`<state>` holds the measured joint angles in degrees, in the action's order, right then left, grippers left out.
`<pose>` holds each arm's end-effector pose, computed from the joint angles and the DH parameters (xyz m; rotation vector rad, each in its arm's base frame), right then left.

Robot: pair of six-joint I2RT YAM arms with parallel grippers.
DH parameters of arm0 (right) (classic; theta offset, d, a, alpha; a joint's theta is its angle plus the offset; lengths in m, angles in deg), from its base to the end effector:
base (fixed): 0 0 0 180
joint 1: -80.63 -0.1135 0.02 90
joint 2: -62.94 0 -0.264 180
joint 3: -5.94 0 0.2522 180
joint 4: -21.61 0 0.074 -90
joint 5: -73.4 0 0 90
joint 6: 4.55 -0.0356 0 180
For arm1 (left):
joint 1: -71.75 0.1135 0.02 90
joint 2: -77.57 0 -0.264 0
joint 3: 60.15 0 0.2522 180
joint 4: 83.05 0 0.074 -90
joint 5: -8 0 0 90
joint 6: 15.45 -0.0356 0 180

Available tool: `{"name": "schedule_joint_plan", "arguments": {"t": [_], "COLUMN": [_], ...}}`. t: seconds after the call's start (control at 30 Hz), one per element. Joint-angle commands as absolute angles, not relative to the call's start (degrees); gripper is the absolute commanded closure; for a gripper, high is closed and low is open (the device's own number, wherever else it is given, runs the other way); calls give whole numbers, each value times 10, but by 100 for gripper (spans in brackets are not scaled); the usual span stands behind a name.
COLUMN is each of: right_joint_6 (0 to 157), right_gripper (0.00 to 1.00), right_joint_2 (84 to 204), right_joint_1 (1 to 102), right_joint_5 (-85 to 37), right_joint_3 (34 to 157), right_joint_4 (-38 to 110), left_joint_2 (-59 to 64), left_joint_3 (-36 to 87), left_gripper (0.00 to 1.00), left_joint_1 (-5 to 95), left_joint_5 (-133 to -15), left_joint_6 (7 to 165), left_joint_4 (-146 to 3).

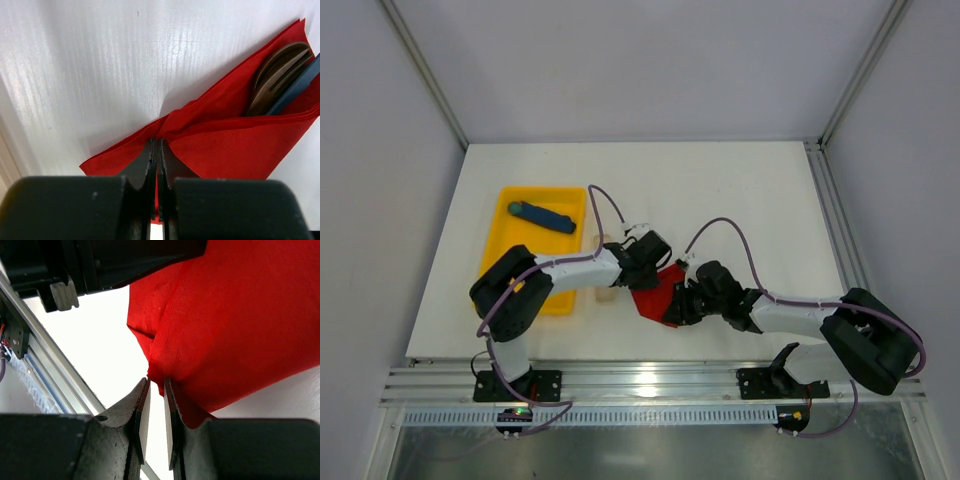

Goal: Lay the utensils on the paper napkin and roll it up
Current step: Roll the napkin at the center of the board.

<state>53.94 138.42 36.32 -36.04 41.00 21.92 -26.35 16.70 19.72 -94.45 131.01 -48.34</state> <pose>0.1544 0.1673 0.1354 -0.4672 2.4281 1.0277 0.2272 -0.2787 0.1591 -0.1755 2.6519 -0.3726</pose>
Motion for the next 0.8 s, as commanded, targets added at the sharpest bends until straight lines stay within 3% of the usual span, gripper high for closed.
{"name": "schedule_joint_plan", "arguments": {"t": [0.0,0.17,0.27,0.6,0.77], "right_joint_6": [537,535,533,533,531], "right_gripper": [75,75,75,75,75], "right_joint_2": [1383,1391,1391,1393,1393], "right_joint_1": [359,359,359,359,358], "right_joint_5": [-357,-355,-354,-353,-353], "right_joint_3": [414,408,407,409,408], "right_joint_4": [197,187,185,181,182], "left_joint_2": [-266,-228,-213,-179,-195], "left_joint_3": [188,199,211,197,168], "left_gripper": [97,74,67,66,78], "left_joint_1": [195,195,194,190,190], "left_joint_5": [-969,-965,-953,-890,-856], "left_joint_6": [1297,1290,1285,1280,1283], "left_joint_4": [-433,-430,-430,-498,-536]}}
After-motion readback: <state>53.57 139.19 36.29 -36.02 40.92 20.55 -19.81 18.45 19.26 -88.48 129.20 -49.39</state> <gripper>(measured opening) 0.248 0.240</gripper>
